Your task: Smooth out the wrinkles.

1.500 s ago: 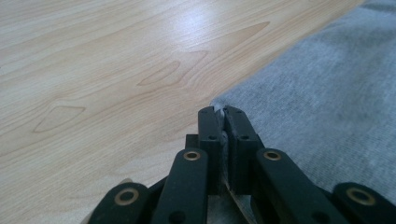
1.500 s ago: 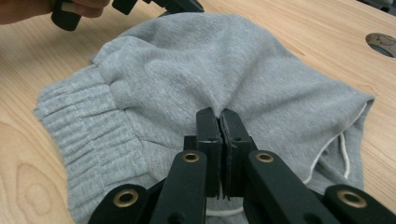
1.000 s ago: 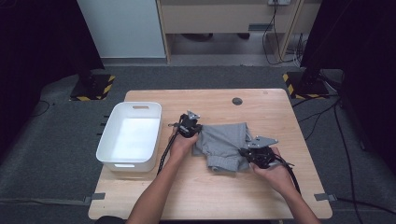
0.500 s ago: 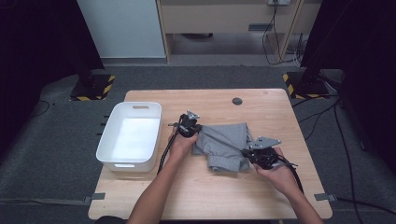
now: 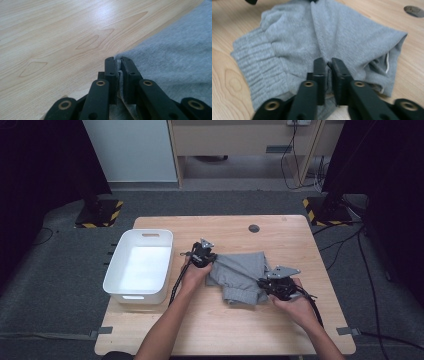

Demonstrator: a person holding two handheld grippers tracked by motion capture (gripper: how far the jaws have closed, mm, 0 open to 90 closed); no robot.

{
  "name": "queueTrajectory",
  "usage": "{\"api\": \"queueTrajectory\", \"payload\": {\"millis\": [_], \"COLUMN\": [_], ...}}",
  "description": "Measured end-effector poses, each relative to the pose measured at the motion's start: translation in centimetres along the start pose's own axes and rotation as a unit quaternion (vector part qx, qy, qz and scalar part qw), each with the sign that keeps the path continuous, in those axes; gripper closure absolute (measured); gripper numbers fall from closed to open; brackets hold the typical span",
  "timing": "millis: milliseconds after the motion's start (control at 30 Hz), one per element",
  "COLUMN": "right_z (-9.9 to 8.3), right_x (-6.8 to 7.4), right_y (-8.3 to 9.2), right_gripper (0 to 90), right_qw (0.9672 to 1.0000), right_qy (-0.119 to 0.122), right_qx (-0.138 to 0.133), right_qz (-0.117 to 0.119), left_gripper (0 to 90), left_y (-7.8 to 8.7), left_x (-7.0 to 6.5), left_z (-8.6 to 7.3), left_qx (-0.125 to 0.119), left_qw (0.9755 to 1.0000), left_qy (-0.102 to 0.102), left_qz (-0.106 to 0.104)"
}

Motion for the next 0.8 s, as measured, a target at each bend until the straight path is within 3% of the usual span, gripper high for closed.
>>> {"api": "queueTrajectory", "payload": {"millis": [233,333,467,567,800], "right_z": [0.8,0.9,0.8,0.4,-0.7], "right_x": [0.7,0.9,1.3,1.6,2.0], "right_y": [0.4,0.5,0.5,0.3,-0.4], "right_gripper": [63.1,60.5,54.3,48.8,40.9], "right_qw": [0.9998,0.9997,0.9997,0.9998,0.9997], "right_qy": [-0.005,-0.007,-0.009,-0.006,-0.01], "right_qx": [-0.018,-0.024,-0.022,-0.015,0.005], "right_qz": [0.004,0.006,0.011,0.012,0.022], "left_gripper": [62.7,58.8,55.8,55.6,54.0], "left_y": [0.9,1.4,2.2,3.1,4.5], "left_x": [-0.6,-1.0,-1.3,-1.2,-2.1], "left_z": [0.4,0.5,0.1,-0.2,-0.4], "left_qx": [-0.015,-0.022,-0.021,-0.026,-0.029], "left_qw": [0.9999,0.9997,0.9997,0.9996,0.9994], "left_qy": [0.003,-0.001,-0.009,0.007,-0.001], "left_qz": [0.004,0.003,0.003,-0.001,-0.018]}}
Point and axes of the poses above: each handheld gripper's, and its own axes: y roughly backward along the jaws, z roughly out of its top, x roughly to its left, the point moved 4 cm from there along -y, roughly forward along the jaws, and after that the axes turned 11 degrees about -x, right-handed, at the moved point
